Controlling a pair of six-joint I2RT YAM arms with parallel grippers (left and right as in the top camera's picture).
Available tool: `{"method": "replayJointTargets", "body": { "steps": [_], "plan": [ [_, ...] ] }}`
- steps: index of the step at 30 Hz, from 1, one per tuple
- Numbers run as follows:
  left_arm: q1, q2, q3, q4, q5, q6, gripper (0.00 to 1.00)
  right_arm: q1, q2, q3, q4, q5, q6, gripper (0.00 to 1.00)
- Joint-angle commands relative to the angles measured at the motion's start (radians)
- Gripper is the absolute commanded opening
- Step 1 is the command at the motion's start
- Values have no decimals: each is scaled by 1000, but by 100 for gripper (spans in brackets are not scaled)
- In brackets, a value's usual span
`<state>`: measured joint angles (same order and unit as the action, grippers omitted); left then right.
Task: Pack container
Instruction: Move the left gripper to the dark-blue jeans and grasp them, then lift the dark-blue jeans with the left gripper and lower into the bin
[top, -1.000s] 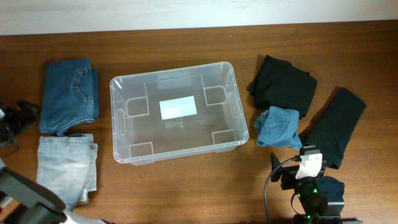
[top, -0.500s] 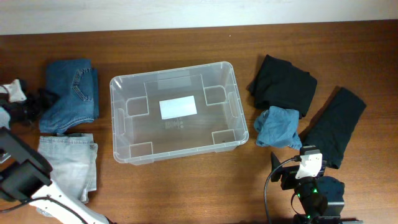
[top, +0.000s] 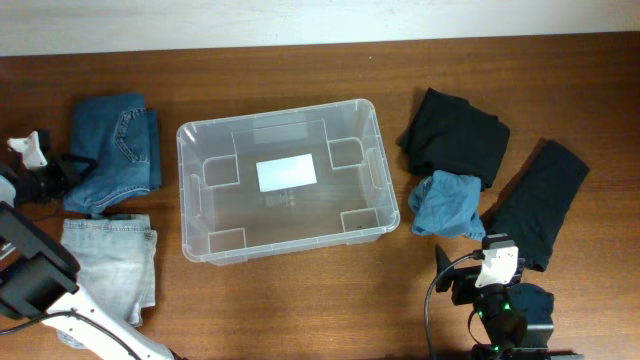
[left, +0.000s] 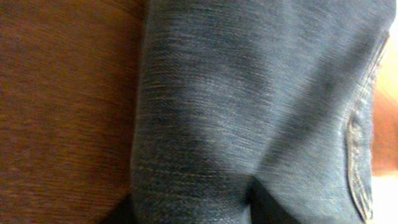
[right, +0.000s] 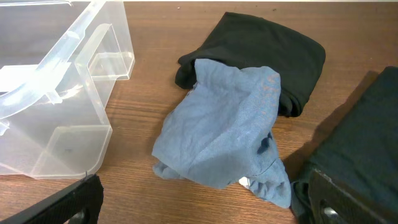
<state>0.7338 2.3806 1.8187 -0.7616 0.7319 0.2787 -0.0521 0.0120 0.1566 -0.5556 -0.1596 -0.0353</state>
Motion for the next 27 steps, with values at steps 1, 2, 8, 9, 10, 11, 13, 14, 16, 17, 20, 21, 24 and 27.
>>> {"method": "replayJointTargets", "body": {
  "steps": [1,2,8,9,10,11,13,14,16,17,20,21,24,27],
  "plan": [
    [-22,65,-22,-39,-8,83,22,-6,-5,-7,-1,-6,-6,98],
    [-19,63,-19,-47,5,84,20,-6,-5,-7,-1,-6,-6,98],
    [19,22,68,-158,147,82,2,-6,-5,-7,-1,-6,-6,98],
    [23,12,86,-182,152,82,2,-6,-5,-7,-1,-6,-6,98],
    [25,-3,110,-216,153,82,0,-6,-5,-7,-1,-6,-6,98],
    [27,-19,134,-249,153,82,0,-6,-5,-7,-1,-6,-6,98],
    [27,-56,174,-299,156,82,0,-6,-5,-7,-1,-6,-6,98],
    [26,-97,198,-325,167,68,0,-6,-5,-7,-1,-6,-6,98],
    [22,-175,215,-337,168,21,0,-6,-5,-7,-1,-6,-6,98],
    [19,-240,215,-340,171,-2,0,-6,-5,-7,-1,-6,-6,98],
    [0,-383,215,-356,171,-35,0,-6,-5,-7,-1,-6,-6,98],
    [-15,-449,215,-362,171,-58,0,-6,-5,-7,-1,-6,-6,98],
    [-47,-547,215,-367,170,-106,0,-6,-5,-7,-1,-6,-6,99],
    [-100,-651,215,-377,170,-164,0,-6,-5,-7,-1,-6,-6,98]
  ]
}}
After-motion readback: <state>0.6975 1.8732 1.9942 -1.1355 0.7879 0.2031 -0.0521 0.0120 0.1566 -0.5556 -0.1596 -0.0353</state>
